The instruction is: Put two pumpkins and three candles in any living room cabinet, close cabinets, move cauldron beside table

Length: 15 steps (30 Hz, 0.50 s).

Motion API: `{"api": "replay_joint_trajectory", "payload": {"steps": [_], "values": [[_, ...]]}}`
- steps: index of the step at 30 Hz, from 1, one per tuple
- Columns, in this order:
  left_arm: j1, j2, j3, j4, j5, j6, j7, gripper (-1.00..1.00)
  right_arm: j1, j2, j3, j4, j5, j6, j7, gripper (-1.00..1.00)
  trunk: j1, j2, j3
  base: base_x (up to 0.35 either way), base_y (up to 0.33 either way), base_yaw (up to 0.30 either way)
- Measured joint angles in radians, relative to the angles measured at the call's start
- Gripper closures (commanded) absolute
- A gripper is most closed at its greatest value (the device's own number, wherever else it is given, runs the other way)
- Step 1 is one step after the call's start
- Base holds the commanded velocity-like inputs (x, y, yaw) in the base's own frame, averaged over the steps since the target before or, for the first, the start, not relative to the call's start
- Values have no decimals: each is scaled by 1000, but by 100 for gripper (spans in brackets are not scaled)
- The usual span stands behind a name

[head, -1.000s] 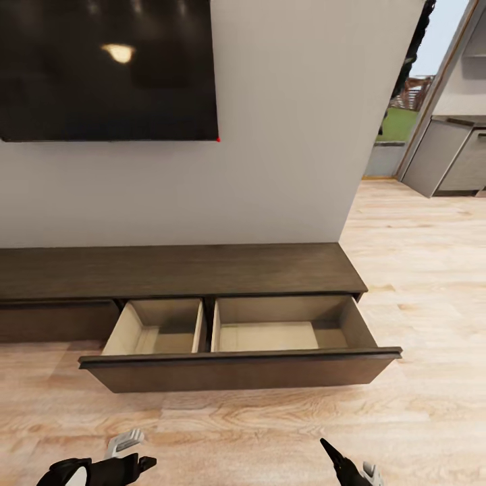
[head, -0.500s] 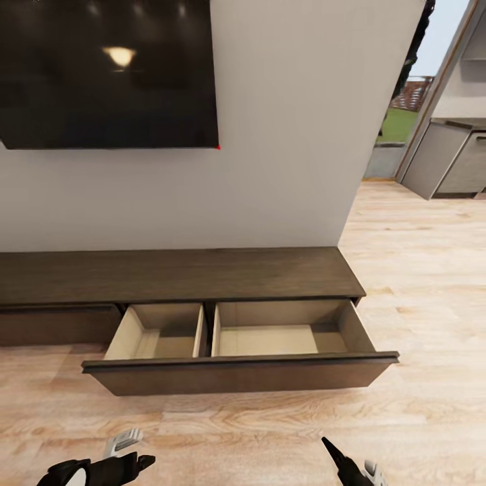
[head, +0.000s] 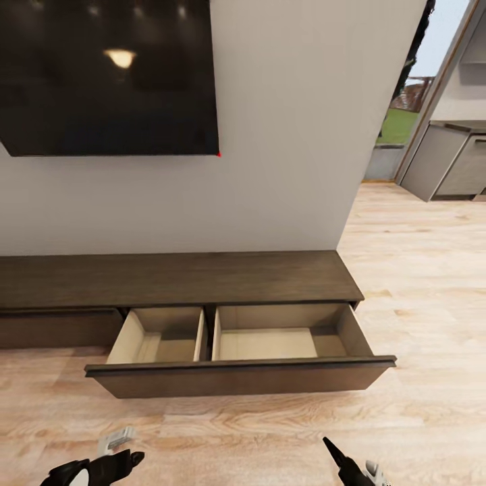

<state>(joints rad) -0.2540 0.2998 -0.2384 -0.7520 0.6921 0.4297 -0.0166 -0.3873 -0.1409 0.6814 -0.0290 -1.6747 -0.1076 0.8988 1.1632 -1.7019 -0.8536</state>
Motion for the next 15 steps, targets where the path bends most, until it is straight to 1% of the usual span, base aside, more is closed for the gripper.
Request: {"api": "replay_joint_trajectory", "payload": {"steps": [4,7,13,15], "values": [[0,-4,0,1,0,-4,12,-100,0,0,0,0,1,-19,-4,-100,-15,28,13,0,0,38],[0,-5,-1,2,0,-4,14,-100,0,0,0,0,1,-22,-5,-100,-27,49,22,0,0,155],[0,-8,-1,6,0,-4,19,-100,0,0,0,0,1,-25,-5,-100,-50,91,41,0,0,261],[0,-12,0,7,-3,-4,36,-100,0,0,1,0,1,-25,-6,-100,-58,105,47,0,0,287]]}}
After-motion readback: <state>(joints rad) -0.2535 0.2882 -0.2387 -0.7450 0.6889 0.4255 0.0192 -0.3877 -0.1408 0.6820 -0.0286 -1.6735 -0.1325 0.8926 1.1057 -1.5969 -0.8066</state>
